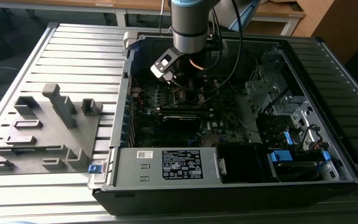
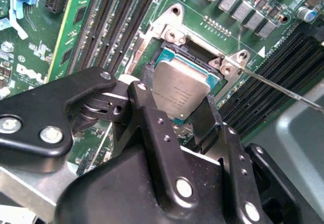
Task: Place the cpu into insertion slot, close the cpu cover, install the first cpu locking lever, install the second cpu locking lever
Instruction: 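Place the cpu into insertion slot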
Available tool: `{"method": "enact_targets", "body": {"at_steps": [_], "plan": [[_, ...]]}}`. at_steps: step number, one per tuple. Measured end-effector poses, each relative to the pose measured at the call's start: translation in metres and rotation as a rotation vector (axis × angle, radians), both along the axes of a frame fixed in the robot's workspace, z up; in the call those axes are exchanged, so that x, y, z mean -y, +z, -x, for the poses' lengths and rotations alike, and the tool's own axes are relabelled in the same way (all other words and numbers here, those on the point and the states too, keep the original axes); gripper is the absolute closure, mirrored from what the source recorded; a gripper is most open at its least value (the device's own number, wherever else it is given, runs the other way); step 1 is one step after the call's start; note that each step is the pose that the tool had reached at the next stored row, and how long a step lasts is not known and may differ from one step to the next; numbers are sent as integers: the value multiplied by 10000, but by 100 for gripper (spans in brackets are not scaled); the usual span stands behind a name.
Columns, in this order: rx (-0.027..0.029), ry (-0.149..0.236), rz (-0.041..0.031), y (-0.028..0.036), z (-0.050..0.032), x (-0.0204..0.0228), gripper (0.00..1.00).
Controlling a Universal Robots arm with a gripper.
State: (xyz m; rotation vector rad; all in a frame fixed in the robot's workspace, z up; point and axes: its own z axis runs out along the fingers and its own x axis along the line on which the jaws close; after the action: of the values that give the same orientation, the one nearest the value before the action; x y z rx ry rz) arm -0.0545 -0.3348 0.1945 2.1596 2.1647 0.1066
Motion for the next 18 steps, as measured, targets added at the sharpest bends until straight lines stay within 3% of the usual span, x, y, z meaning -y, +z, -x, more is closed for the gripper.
{"method": "enact_targets", "body": {"at_steps": [18], "plan": [[-1,2,3,-17,-3,0,46]]}}
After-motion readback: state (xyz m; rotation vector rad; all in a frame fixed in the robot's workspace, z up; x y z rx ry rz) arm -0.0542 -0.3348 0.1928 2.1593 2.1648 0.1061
